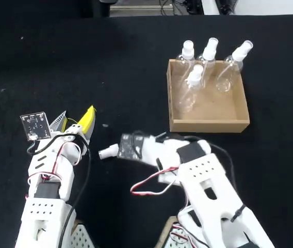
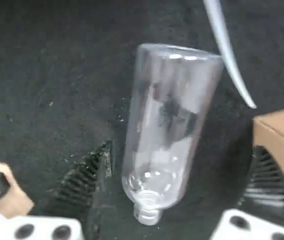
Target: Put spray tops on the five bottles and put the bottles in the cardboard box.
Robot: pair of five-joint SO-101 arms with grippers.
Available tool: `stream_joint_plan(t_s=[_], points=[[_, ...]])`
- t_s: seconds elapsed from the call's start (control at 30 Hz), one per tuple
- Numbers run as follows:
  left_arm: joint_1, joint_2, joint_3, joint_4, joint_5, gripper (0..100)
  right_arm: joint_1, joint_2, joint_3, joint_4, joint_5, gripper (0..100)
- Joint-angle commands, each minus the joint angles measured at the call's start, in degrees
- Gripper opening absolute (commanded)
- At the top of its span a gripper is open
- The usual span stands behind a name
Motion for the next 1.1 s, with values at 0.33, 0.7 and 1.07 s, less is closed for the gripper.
stream_joint_plan(t_s=[0.33, 0.7, 1.07], points=[[-0.31, -0.97, -1.54, -1.32, -0.35, 27, 9.58, -1.01, -13.14, 12.75, -28.84, 24.1], [-0.22, -0.97, -1.45, -1.32, -0.35, 27, 10.81, 15.69, -11.82, 11.60, -18.29, 24.1], [-0.22, -0.97, -1.54, -1.49, -0.35, 27, 10.55, 17.27, -8.92, 1.58, -13.10, 23.7]])
